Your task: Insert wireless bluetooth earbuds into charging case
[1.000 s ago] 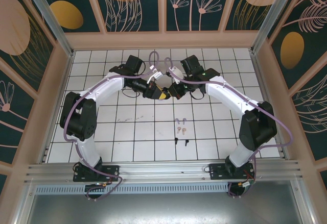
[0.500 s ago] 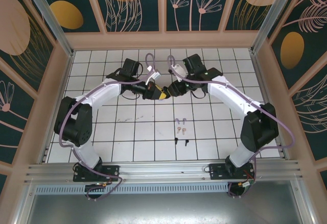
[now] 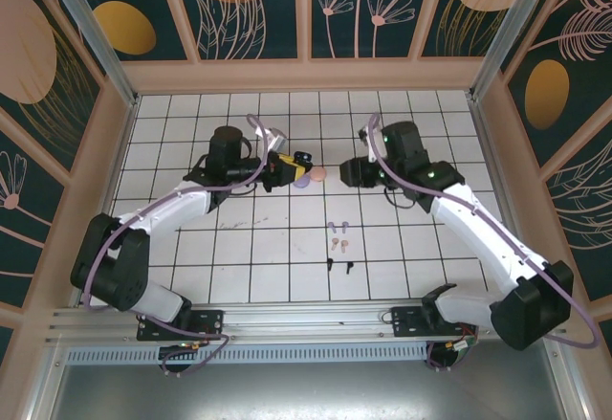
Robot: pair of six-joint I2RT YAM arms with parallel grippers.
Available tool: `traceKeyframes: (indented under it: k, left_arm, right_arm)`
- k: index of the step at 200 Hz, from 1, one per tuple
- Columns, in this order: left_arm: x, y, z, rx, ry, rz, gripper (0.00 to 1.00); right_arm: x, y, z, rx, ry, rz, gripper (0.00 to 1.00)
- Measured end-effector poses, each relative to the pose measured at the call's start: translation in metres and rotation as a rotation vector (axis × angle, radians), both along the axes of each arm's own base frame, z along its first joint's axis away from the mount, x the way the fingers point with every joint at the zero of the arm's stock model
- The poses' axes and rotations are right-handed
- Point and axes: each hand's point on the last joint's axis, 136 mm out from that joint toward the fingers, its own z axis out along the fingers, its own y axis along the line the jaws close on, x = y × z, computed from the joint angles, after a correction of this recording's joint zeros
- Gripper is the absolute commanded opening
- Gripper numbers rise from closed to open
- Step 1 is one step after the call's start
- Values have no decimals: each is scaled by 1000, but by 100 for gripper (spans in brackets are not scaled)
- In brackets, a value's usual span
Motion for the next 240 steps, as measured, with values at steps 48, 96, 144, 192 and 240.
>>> traceKeyframes:
  k: [48,96,144,192,240]
  left_arm:
    - [12,19,8,-74,-119,185,0]
    - [11,48,0,-144,-230,357,0]
    - [22,73,22,-223,-309,532,0]
    - [22,90,31,-277,-333,627,0]
    - [17,100,45,-311,-360,664,0]
  right_arm:
    - [-61,21,-62,-28,190,-74,52]
    - [-92,38,-74,-67,229,-156,52]
    - [-119,56,-101,-193,296,-236,51]
    - [-139,56,-142,-358,352,-321,48]
    - [-142,50,-157,-358,380,-396,42]
